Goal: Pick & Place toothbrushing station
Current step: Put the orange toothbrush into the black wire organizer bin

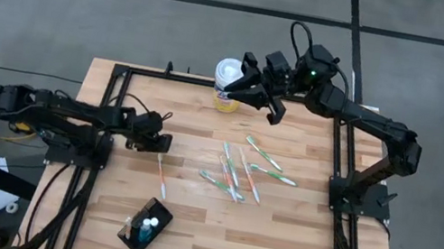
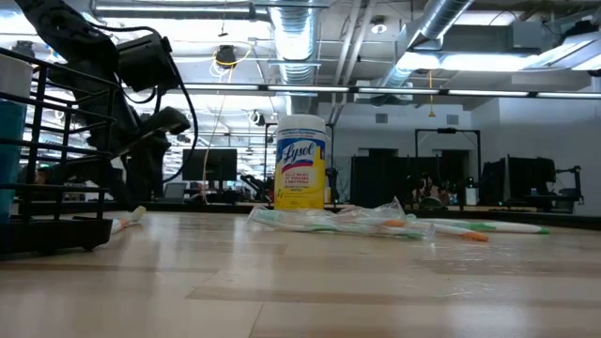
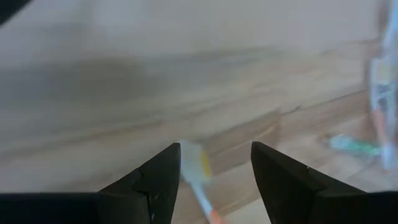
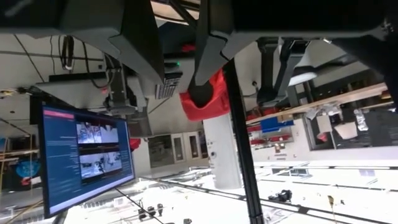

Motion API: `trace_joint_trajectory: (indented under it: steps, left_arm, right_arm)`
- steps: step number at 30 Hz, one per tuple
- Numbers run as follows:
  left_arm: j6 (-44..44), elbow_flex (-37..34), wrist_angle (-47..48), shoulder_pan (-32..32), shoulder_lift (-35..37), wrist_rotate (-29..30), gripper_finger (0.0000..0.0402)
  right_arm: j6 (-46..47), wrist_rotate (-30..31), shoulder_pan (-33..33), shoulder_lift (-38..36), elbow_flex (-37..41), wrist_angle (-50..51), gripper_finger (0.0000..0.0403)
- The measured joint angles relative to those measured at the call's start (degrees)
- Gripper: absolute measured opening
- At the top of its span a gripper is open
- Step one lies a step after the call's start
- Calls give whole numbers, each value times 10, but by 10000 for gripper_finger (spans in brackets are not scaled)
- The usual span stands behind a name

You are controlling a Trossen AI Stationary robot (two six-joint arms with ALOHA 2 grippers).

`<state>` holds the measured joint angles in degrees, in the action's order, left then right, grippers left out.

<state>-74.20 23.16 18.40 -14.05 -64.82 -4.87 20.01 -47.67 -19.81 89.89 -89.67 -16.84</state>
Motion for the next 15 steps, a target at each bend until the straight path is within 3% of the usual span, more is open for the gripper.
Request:
trace_joint_trajectory:
  steps: [15]
  left_arm:
    - [-70,2,-36,20,-72,-16,186]
  right_arm:
    - [-5,-20,0,0,0,0,82]
